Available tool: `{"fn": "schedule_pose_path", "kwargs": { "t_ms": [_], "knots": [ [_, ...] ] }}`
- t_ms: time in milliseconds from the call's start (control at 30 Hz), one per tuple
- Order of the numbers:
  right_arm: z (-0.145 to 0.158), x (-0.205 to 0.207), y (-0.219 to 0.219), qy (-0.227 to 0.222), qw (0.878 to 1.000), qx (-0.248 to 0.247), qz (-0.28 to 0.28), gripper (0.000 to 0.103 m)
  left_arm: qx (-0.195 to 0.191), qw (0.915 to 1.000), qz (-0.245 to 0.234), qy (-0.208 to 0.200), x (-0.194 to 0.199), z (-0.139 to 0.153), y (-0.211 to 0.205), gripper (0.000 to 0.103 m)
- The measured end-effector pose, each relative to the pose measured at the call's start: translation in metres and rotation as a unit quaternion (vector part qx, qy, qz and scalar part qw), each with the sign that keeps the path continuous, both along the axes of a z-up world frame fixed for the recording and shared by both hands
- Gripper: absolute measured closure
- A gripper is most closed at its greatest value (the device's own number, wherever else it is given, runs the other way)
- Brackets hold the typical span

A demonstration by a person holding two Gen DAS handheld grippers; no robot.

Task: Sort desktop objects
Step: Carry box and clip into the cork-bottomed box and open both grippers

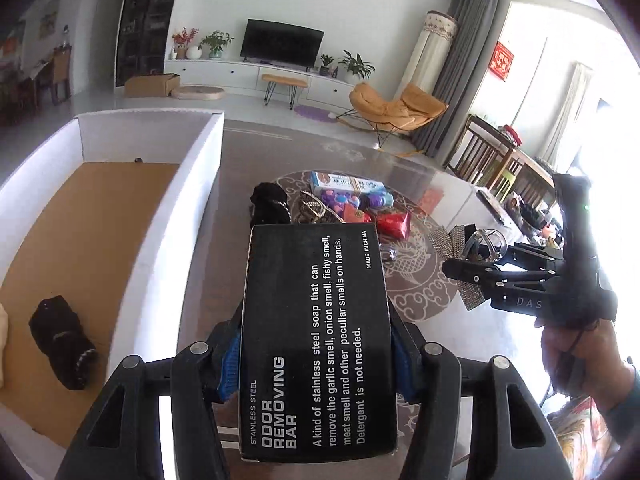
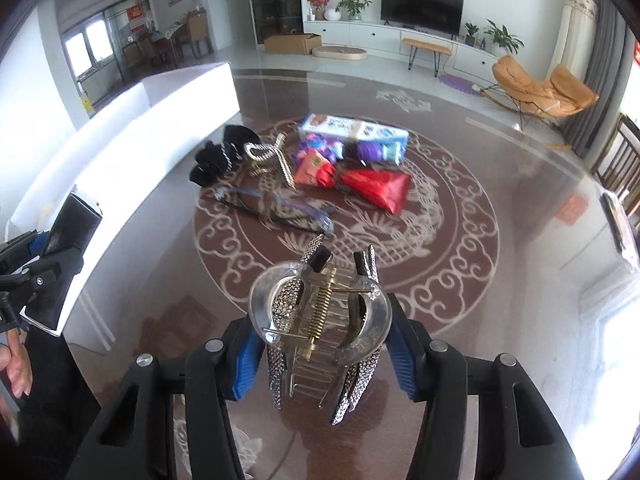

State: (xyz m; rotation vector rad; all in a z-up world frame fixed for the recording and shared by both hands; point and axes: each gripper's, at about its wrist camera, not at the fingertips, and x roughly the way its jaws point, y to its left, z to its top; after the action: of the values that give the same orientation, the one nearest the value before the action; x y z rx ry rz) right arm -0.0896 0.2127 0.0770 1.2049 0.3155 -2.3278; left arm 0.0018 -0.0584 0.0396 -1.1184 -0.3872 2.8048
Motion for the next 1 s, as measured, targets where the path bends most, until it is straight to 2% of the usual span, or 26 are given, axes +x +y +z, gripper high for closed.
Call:
{"fn": "schedule_pose_path", "kwargs": {
  "t_ms": [100, 167, 300, 367, 467, 567, 600, 633, 700, 767, 833, 933, 1000],
  "knots": [
    [0.039, 0.002, -0.059, 0.023, 0.998, -0.028, 0.051, 0.048, 0.001, 0.9987, 0.05, 0.009, 0.014, 0.022, -0.05, 0.045],
    [0.06, 0.008, -0.107, 0.035, 0.994, -0.049, 0.089, 0.048, -0.007, 0.9956, 0.093, 0.002, 0.023, 0.026, -0.088, 0.045],
    [0.082, 0.026, -0.208, 0.045, 0.979, -0.094, 0.175, 0.048, -0.004, 0.9842, 0.17, -0.049, 0.038, 0.009, -0.159, 0.045],
    [0.079, 0.036, -0.258, 0.044, 0.971, -0.094, 0.217, 0.048, -0.005, 0.9781, 0.192, -0.08, 0.041, -0.006, -0.181, 0.045],
    [0.054, 0.042, -0.322, 0.03, 0.966, -0.054, 0.253, 0.048, 0.002, 0.9698, 0.209, -0.125, 0.041, -0.028, -0.198, 0.044],
    [0.02, 0.036, -0.358, 0.002, 0.966, -0.011, 0.259, 0.046, 0.013, 0.9656, 0.222, -0.135, 0.043, -0.041, -0.203, 0.039],
    [0.009, 0.032, -0.366, -0.008, 0.967, 0.005, 0.256, 0.045, 0.02, 0.9662, 0.222, -0.13, 0.044, -0.042, -0.202, 0.036],
    [0.0, 0.029, -0.368, -0.012, 0.968, 0.018, 0.251, 0.042, 0.023, 0.9664, 0.223, -0.125, 0.045, -0.042, -0.201, 0.029],
    [-0.006, 0.024, -0.365, -0.009, 0.97, 0.022, 0.24, 0.036, 0.015, 0.9674, 0.228, -0.109, 0.049, -0.04, -0.194, 0.027],
    [0.0, 0.021, -0.35, -0.005, 0.973, -0.004, 0.23, 0.024, 0.004, 0.9705, 0.225, -0.088, 0.052, -0.031, -0.183, 0.027],
    [0.011, 0.022, -0.325, 0.007, 0.975, -0.036, 0.22, 0.018, -0.005, 0.9751, 0.213, -0.063, 0.05, -0.02, -0.167, 0.027],
    [0.028, 0.026, -0.276, 0.052, 0.976, -0.074, 0.198, 0.011, -0.008, 0.985, 0.171, -0.022, 0.047, 0.0, -0.123, 0.026],
    [0.033, 0.029, -0.237, 0.088, 0.977, -0.087, 0.173, 0.002, -0.008, 0.9912, 0.132, 0.004, 0.042, 0.008, -0.086, 0.02]
  ]
}}
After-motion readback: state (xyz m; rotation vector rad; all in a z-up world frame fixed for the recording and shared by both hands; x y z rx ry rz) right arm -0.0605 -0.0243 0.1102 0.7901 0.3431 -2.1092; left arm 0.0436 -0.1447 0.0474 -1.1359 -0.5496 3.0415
